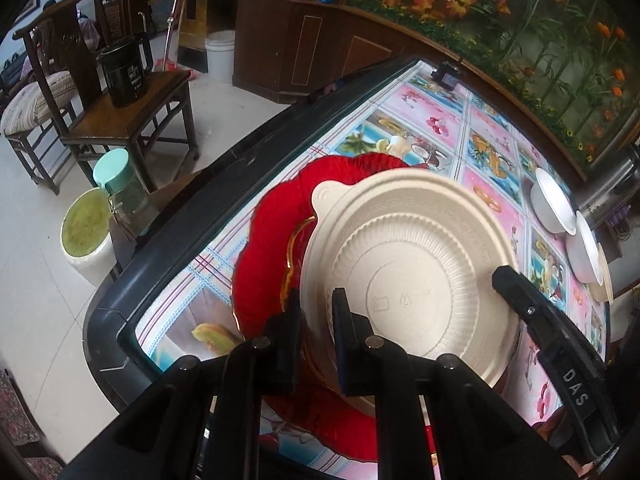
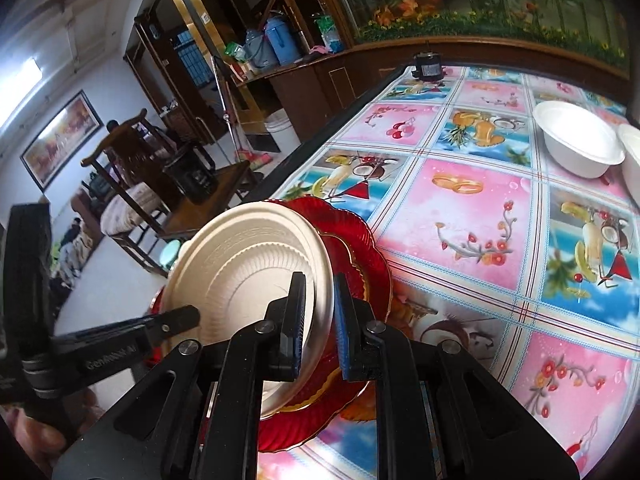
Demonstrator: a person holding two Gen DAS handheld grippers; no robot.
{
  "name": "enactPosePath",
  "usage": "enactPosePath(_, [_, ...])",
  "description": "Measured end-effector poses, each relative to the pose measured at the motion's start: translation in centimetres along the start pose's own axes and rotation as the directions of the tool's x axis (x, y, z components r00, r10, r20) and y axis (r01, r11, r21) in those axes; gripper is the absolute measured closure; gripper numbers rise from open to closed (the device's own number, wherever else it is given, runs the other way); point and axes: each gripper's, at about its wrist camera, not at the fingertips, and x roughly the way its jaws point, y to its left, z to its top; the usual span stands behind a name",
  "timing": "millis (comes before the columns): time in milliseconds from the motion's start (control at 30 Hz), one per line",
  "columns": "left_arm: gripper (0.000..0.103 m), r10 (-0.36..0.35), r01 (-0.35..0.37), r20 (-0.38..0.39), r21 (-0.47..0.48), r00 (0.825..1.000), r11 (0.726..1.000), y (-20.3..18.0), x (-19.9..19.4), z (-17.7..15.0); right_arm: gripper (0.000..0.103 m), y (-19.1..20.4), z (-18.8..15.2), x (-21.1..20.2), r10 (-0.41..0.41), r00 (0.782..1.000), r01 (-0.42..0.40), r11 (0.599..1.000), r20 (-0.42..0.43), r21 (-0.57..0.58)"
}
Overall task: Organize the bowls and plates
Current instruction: 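Carry the beige bowl over the red plates and lower it onto them, then open the left tool and lift it off the beige bowl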
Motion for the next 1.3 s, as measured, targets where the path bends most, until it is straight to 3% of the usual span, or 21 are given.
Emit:
enactPosePath(233, [0.087, 0.031, -0.031, 0.029, 0.001, 0.999, 1.0, 0.9, -0.6, 0.2, 0.089, -0.3, 0.1, -0.7, -0.017, 0.999, 0.018, 1.0, 0.04, -0.007])
enactPosePath(333, [0.079, 0.063, -0.064, 0.029, 0.034, 0.998, 0.997, 0.6, -0.6, 0.1, 0.089, -1.0, 0.3, -1.9, -0.004, 0.997, 0.003, 1.0, 0.083, 0.006])
enactPosePath(500, [0.077, 0.094, -0.098, 0.084, 0.037, 0.992, 0.995, 0.5, -2.0, 0.1, 0.088, -3.7, 0.1, -4.2, -0.022, 0.985, 0.012, 0.998, 0.171, 0.059])
enactPosePath(633, [0.072, 0.189, -0.202, 0.185, 0.051, 0.964, 0.978, 0.0, -4.0, 0.3, 0.084, -6.9, -0.1, -5.7, -0.067, 0.979, 0.045, 0.992, 0.191, 0.121])
enactPosePath(667, [0.068, 0.214, -0.23, 0.212, 0.054, 0.954, 0.972, -0.2, -4.4, 0.4, 0.084, -7.6, -0.1, -6.0, -0.077, 0.978, 0.052, 0.99, 0.194, 0.133])
enactPosePath(733, [0.05, 0.252, -0.274, 0.249, 0.058, 0.935, 0.96, -0.5, -5.1, 0.4, 0.084, -9.2, -0.2, -6.8, -0.103, 0.974, 0.069, 0.984, 0.203, 0.167])
enactPosePath(833, [0.048, 0.276, -0.305, 0.297, 0.053, 0.914, 0.951, -1.2, -6.1, 0.4, 0.084, -11.9, -0.4, -8.0, -0.126, 0.969, 0.079, 0.973, 0.212, 0.219])
enactPosePath(1033, [0.043, 0.181, -0.225, 0.297, 0.12, 0.937, 0.967, -4.7, -6.7, 0.1, 0.084, -17.3, -0.7, -11.2, -0.181, 0.955, 0.095, 0.938, 0.236, 0.335])
enactPosePath(1100, [0.041, 0.149, -0.2, 0.284, 0.159, 0.947, 0.967, -6.5, -6.4, -0.3, 0.079, -19.2, -0.9, -12.3, -0.196, 0.949, 0.092, 0.921, 0.247, 0.378])
enactPosePath(1167, [0.04, 0.112, -0.169, 0.259, 0.211, 0.959, 0.963, -8.7, -5.8, -1.0, 0.066, -21.3, -1.3, -13.7, -0.22, 0.939, 0.088, 0.897, 0.264, 0.433])
enactPosePath(1300, [0.039, 0.046, -0.107, 0.193, 0.32, 0.98, 0.941, -13.0, -4.5, -2.9, 0.066, -24.9, -1.8, -16.0, -0.251, 0.923, 0.067, 0.85, 0.291, 0.522])
